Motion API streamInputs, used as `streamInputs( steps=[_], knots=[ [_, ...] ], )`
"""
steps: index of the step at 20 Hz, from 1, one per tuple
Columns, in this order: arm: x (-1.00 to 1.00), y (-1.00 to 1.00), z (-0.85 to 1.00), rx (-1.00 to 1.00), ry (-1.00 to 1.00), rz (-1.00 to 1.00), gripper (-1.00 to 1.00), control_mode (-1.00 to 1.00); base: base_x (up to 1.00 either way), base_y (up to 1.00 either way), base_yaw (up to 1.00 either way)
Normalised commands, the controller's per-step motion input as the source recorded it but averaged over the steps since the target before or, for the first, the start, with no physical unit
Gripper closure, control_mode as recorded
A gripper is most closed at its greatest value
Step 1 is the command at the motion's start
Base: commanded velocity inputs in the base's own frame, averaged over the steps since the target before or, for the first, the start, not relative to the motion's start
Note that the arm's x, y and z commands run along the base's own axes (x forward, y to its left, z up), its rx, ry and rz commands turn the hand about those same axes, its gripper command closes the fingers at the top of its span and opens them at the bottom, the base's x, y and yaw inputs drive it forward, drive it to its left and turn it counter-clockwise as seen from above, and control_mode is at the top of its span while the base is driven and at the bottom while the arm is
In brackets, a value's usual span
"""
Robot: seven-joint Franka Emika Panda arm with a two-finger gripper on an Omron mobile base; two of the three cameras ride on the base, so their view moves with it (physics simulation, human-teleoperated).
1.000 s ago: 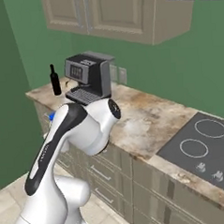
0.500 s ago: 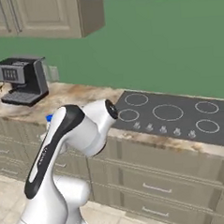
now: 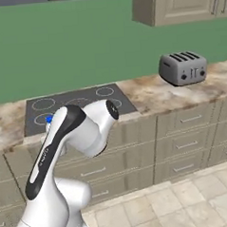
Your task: Place the drinks on the dining counter in a tight cluster.
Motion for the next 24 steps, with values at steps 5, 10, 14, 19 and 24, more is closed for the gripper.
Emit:
streamInputs(
  steps=[5,10,14,19,24],
  knots=[
    [0.0,0.0,0.0,0.0,0.0,0.0,1.0,1.0,0.01,0.03,-0.98],
    [0.0,0.0,0.0,0.0,0.0,0.0,1.0,1.0,0.01,0.03,-0.98],
    [0.0,0.0,0.0,0.0,0.0,0.0,1.0,1.0,0.61,0.06,-0.63],
    [0.0,0.0,0.0,0.0,0.0,0.0,1.0,1.0,1.0,-0.05,-0.03],
    [0.0,0.0,0.0,0.0,0.0,0.0,1.0,1.0,1.0,0.0,0.0]
  ],
)
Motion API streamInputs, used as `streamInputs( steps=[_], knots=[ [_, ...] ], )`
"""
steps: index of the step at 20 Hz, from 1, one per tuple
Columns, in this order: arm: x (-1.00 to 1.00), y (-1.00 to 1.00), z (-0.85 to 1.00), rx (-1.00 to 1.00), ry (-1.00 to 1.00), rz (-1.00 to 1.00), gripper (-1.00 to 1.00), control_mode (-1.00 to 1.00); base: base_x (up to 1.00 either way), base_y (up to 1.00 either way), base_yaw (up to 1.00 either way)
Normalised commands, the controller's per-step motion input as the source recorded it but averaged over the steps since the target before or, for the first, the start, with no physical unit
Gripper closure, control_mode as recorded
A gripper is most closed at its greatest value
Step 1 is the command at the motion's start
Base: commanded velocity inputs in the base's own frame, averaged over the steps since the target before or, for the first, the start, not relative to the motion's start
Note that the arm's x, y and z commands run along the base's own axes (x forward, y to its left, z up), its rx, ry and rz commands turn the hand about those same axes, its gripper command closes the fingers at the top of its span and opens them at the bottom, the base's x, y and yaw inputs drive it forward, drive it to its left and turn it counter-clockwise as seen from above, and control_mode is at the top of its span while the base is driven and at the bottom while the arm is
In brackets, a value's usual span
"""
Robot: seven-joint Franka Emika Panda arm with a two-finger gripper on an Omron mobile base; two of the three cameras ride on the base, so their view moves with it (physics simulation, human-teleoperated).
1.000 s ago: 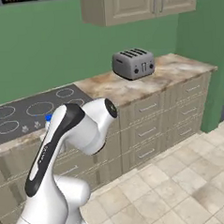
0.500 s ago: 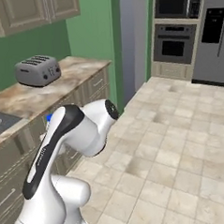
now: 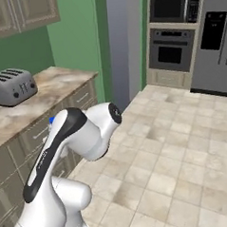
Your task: Place the drinks on the dining counter in a tight cluster.
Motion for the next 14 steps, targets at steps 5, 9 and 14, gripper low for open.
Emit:
streamInputs(
  steps=[5,9,14],
  knots=[
    [0.0,0.0,0.0,0.0,0.0,0.0,1.0,1.0,1.0,0.16,-0.05],
    [0.0,0.0,0.0,0.0,0.0,0.0,1.0,1.0,1.0,0.33,-0.08],
    [0.0,0.0,0.0,0.0,0.0,0.0,1.0,1.0,1.0,0.25,-0.07]
  ],
)
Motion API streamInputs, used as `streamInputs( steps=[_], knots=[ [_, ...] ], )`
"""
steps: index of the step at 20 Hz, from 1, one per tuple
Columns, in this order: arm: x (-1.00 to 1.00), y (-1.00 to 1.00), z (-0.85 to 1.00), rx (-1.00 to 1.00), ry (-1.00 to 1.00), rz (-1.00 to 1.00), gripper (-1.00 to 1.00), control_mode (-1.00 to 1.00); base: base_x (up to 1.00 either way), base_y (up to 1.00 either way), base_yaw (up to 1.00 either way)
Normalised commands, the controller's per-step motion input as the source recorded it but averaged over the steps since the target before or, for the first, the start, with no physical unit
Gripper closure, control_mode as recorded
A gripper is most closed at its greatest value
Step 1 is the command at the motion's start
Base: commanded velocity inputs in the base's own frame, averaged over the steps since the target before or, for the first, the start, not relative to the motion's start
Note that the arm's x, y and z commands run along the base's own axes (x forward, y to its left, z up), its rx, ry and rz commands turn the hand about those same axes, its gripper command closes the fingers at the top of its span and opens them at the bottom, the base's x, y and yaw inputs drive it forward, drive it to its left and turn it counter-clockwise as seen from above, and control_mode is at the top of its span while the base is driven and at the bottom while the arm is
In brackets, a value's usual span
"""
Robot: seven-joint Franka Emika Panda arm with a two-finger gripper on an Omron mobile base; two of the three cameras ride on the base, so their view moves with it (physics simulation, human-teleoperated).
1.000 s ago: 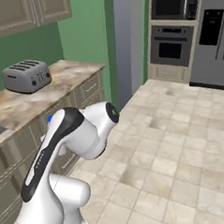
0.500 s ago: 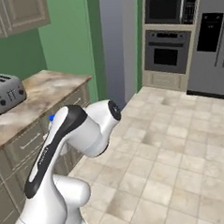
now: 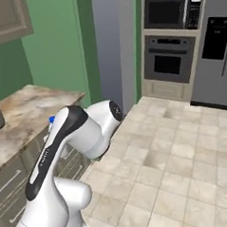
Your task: Place the drinks on the dining counter in a tight cluster.
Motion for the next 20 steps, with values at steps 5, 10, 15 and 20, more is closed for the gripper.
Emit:
streamInputs(
  steps=[5,10,15,20],
  knots=[
    [0.0,0.0,0.0,0.0,0.0,0.0,1.0,1.0,1.0,0.0,-0.35],
    [0.0,0.0,0.0,0.0,0.0,0.0,1.0,1.0,1.0,0.08,-0.39],
    [0.0,0.0,0.0,0.0,0.0,0.0,1.0,1.0,1.0,0.21,-0.46],
    [0.0,0.0,0.0,0.0,0.0,0.0,1.0,1.0,1.0,0.22,-0.45]
  ],
)
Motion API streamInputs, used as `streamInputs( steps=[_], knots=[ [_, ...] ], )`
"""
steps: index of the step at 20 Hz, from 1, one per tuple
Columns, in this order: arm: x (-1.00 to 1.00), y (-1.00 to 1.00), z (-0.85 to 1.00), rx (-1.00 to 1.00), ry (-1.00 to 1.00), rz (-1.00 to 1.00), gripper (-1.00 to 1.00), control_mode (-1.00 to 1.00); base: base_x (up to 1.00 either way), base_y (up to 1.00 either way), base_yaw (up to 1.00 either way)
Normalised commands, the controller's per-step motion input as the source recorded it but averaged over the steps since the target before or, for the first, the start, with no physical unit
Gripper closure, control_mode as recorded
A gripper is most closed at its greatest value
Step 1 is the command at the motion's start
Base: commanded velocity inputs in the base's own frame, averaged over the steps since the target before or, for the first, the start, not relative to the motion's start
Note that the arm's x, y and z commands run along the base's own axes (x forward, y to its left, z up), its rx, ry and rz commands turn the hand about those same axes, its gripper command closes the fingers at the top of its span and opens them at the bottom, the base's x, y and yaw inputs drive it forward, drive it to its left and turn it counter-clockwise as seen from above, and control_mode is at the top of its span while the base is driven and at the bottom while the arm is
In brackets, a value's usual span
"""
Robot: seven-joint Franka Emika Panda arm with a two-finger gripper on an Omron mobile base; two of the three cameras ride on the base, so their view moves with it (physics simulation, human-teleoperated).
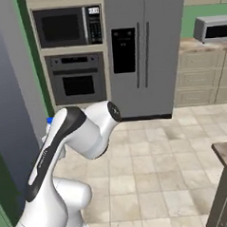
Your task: Place the drinks on the dining counter in a tight cluster.
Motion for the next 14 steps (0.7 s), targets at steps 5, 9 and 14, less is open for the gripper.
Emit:
streamInputs(
  steps=[5,9,14],
  knots=[
    [0.0,0.0,0.0,0.0,0.0,0.0,1.0,1.0,1.0,0.26,-0.45],
    [0.0,0.0,0.0,0.0,0.0,0.0,1.0,1.0,1.0,0.27,-0.46],
    [0.0,0.0,0.0,0.0,0.0,0.0,1.0,1.0,1.0,0.28,-0.49]
  ],
)
